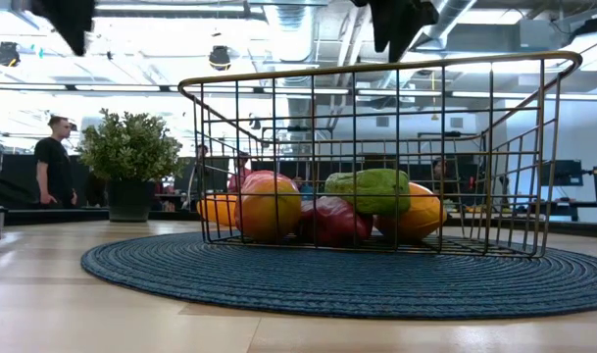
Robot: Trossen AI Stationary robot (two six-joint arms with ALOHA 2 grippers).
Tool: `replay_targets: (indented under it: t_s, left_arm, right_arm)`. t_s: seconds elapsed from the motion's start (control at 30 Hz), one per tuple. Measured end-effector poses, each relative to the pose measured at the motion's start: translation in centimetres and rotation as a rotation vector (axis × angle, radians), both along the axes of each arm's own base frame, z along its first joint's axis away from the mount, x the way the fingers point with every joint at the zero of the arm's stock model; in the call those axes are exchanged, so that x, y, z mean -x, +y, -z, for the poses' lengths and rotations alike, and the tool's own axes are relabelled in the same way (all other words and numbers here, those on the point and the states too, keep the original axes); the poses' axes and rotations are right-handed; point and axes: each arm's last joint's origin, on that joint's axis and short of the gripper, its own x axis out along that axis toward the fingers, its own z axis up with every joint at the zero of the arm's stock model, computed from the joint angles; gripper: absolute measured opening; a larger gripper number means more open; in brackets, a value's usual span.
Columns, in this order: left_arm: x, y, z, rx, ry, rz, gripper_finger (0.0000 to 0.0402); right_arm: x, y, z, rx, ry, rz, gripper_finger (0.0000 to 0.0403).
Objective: Build produce basket
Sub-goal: Put the eggplant into the gold wire basket
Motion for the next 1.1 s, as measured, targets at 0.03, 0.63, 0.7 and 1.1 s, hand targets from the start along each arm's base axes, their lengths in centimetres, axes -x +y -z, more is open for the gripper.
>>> replay_targets:
  t_s: [0.03,0.63,0.7,1.1]
  left_arm:
    - [0.1,-0.4,0.0,0.03,0.002,-0.021,0.024]
    - [-4.9,-11.9,7.3,0.311,0.145,-0.052,0.0215]
    - [-5.6,-12.7,8.3,0.32,0.15,-0.032,0.0215]
    - [-6.2,-15.1,13.4,0.235,0.311,-0.009,0.0215]
  right_arm:
    - [0.1,-0.4,-0.1,0.01,0.001,-0.011,0.0218]
    - [1.0,-2.8,-0.8,0.066,0.031,-0.155,0.0218]
    - [1.0,-2.8,-0.8,0.066,0.031,-0.156,0.0218]
    - [1.0,-2.7,-0.8,0.053,0.021,-0.117,0.0218]
